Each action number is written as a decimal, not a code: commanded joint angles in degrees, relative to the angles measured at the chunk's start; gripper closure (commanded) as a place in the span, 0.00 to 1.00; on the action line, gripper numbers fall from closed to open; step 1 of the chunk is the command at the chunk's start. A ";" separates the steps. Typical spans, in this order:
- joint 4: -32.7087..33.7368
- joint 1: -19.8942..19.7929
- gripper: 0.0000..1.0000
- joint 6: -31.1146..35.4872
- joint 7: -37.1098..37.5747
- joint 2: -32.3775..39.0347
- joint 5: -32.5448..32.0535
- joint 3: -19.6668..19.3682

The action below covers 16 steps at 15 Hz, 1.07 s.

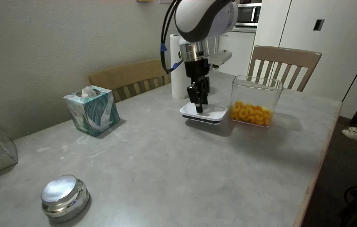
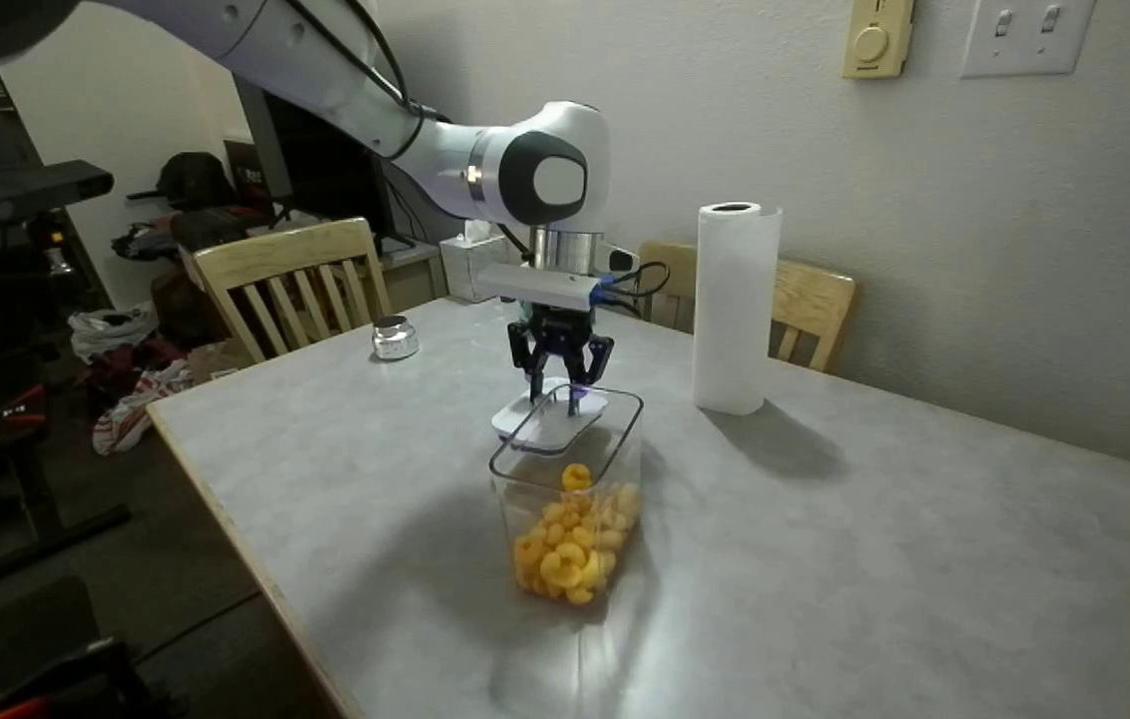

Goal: Press down on the white lid, remove the lid from the food container

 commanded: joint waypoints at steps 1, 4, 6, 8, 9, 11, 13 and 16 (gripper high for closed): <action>3.44 1.17 0.57 -2.49 1.57 2.03 -1.31 -0.46; 3.52 1.44 0.21 -2.36 1.76 2.40 -1.63 -0.47; 3.97 1.46 0.11 -2.56 1.78 2.63 -1.60 -0.40; 4.34 1.34 0.01 -2.87 1.70 2.73 -1.42 -0.31; 4.68 1.22 0.00 -3.75 1.64 2.72 -1.26 -0.27; 4.95 0.48 0.00 -5.56 -0.37 2.04 -0.96 0.26; 4.40 -0.64 0.00 -4.90 -3.86 0.74 -0.31 1.32; 3.05 -1.47 0.00 -4.53 -7.71 -1.87 -0.83 1.32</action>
